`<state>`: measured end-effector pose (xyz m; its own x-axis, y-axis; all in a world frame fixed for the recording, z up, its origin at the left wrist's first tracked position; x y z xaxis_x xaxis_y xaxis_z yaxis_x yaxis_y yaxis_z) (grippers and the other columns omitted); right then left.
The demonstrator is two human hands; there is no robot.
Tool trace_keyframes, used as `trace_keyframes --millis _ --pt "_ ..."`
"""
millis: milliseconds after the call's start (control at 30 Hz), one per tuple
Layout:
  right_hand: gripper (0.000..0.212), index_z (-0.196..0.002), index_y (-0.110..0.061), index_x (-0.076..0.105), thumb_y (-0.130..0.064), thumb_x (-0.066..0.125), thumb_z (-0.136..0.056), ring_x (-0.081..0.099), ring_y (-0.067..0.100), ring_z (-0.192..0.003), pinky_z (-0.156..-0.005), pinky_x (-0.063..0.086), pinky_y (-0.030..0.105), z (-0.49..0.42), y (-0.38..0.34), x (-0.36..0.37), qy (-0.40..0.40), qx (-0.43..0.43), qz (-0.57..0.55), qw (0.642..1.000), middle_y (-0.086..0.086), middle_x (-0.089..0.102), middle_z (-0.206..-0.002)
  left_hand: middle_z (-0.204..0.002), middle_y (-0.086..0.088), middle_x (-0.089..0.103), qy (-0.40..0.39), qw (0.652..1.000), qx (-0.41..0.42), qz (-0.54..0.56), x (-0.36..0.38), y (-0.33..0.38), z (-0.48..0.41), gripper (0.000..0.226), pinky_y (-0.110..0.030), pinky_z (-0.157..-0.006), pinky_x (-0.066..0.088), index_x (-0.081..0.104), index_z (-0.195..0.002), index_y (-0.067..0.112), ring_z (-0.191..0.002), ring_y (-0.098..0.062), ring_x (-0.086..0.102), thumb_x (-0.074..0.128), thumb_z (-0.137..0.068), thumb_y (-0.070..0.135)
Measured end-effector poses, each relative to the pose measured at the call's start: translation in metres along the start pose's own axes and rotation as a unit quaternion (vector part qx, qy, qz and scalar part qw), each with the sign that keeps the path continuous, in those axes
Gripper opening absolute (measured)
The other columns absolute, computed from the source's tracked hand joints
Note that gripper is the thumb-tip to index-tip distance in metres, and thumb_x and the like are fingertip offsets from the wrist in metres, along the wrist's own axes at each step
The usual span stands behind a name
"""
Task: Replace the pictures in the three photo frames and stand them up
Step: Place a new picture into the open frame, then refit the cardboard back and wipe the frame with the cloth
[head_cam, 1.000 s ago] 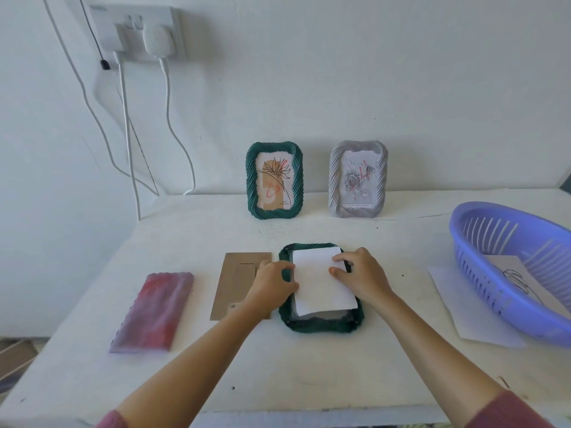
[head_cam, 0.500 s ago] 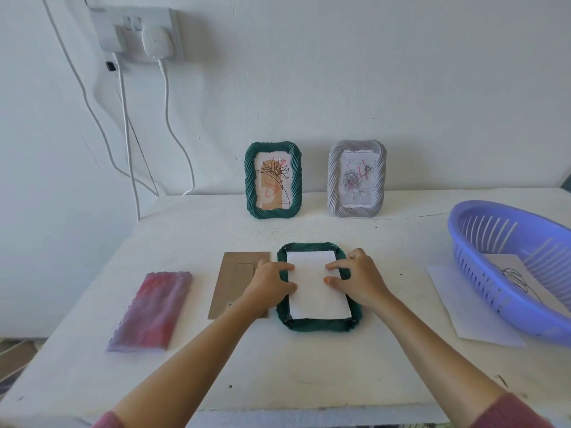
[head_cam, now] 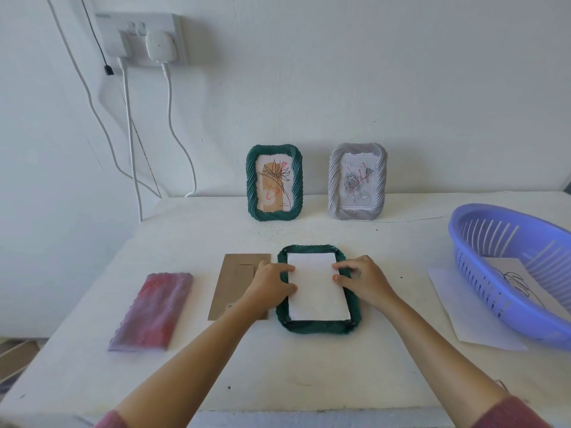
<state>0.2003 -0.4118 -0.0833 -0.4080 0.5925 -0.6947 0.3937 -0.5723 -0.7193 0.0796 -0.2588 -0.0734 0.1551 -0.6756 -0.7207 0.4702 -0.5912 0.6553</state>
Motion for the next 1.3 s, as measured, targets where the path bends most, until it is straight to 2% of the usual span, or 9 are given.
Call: trace_keyframes --millis 267,400,467,600,700,933,1033,1133,1300 --pt "0.029 -0.11 -0.023 0.067 -0.024 0.068 -0.081 0.05 0.017 -0.093 -0.077 0.034 0.025 0.001 -0.001 0.0 -0.004 -0.004 -0.001 1.0 0.004 0.047 -0.102 -0.137 -0.009 0.034 0.011 1.0 0.0 0.0 0.0 0.001 0.001 0.047 -0.02 -0.086 0.035 0.047 -0.136 0.022 -0.112 -0.023 0.044 0.058 -0.09 0.021" --pt "0.029 -0.11 -0.023 0.067 -0.024 0.068 -0.081 0.05 0.017 -0.092 -0.077 0.035 0.025 0.002 -0.001 -0.001 -0.005 -0.004 -0.002 1.0 0.004 0.047 -0.101 -0.135 -0.011 0.043 0.164 0.986 0.004 0.004 -0.033 0.001 0.011 0.035 -0.024 -0.082 0.04 0.056 -0.125 0.012 -0.1 -0.023 0.052 0.049 -0.092 0.016" --pt "0.029 -0.11 -0.023 0.067 -0.024 0.067 -0.081 0.051 0.017 -0.092 -0.078 0.035 0.025 0.002 0.0 -0.001 -0.004 -0.003 -0.005 1.0 0.005 0.048 -0.102 -0.132 -0.013 0.041 0.222 0.973 -0.048 -0.038 -0.051 -0.012 0.015 0.038 -0.034 -0.086 0.043 0.049 -0.129 0.01 -0.109 -0.028 0.046 0.046 -0.092 0.018" --pt "0.029 -0.11 -0.021 0.067 -0.023 0.067 -0.081 0.051 0.017 -0.089 -0.077 0.036 0.026 0.003 -0.002 -0.001 -0.002 -0.006 -0.007 1.0 0.004 0.048 -0.099 -0.131 -0.019 0.035 0.127 0.964 -0.186 -0.141 -0.052 -0.052 0.013 0.053 -0.04 -0.098 0.036 0.03 -0.133 0.006 -0.122 -0.036 0.035 0.048 -0.089 0.029" --pt "0.028 -0.11 -0.021 0.067 -0.023 0.067 -0.082 0.05 0.017 -0.089 -0.074 0.036 0.025 0.004 -0.002 -0.001 0.003 -0.009 -0.009 1.0 0.004 0.047 -0.098 -0.134 -0.022 0.035 0.103 0.961 -0.198 -0.164 -0.05 -0.057 0.014 0.059 -0.038 -0.097 0.037 0.026 -0.134 0.005 -0.124 -0.037 0.036 0.051 -0.09 0.035" --pt "0.027 -0.109 -0.023 0.068 -0.025 0.066 -0.082 0.057 0.023 -0.093 -0.079 0.042 0.029 0.003 -0.001 -0.002 0.004 0.001 -0.046 0.999 0.015 0.058 -0.111 -0.116 -0.012 0.047 0.11 0.968 -0.219 -0.044 -0.067 -0.074 0.013 0.08 -0.039 -0.089 0.049 0.032 -0.129 0.018 -0.104 -0.031 0.052 0.073 -0.066 0.046" --pt "0.029 -0.111 -0.021 0.067 -0.023 0.066 -0.083 0.054 0.028 -0.104 -0.087 0.042 0.033 0.008 -0.009 -0.011 0.045 -0.007 -0.048 0.998 0.018 0.055 -0.108 -0.104 -0.007 0.054 0.144 0.968 -0.204 0.025 -0.077 -0.075 0.015 0.074 -0.041 -0.089 0.049 0.037 -0.123 0.021 -0.098 -0.028 0.054 0.075 -0.063 0.041" --pt "0.026 -0.109 -0.024 0.067 -0.023 0.066 -0.083 0.051 0.012 -0.09 -0.08 0.037 0.022 0.018 -0.029 -0.025 0.11 -0.043 -0.069 0.991 0.005 0.052 -0.101 -0.112 -0.009 0.055 0.205 0.965 -0.157 0.051 -0.092 -0.056 0.016 0.076 -0.042 -0.091 0.045 0.036 -0.124 0.021 -0.106 -0.03 0.05 0.072 -0.061 0.043" --pt "0.02 -0.103 -0.008 0.067 -0.018 0.056 -0.091 0.053 0.012 -0.056 -0.057 0.043 0.02 0.024 -0.056 -0.01 -0.007 -0.016 -0.225 0.974 0.001 0.065 -0.072 -0.113 -0.001 0.055 0.16 0.981 -0.041 0.099 -0.066 0.017 0.01 0.075 -0.045 -0.096 0.046 0.038 -0.127 0.025 -0.11 -0.027 0.051 0.075 -0.064 0.042"
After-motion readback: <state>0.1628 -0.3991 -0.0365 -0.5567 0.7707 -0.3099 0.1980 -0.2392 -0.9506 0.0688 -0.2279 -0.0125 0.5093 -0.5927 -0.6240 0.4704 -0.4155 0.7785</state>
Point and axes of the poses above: each hand's wrist, its own z-axis away from the middle knuckle, its own x-axis out of the palm, y = z × x, the point moved 8 cm from there along -z, towards the middle knuckle
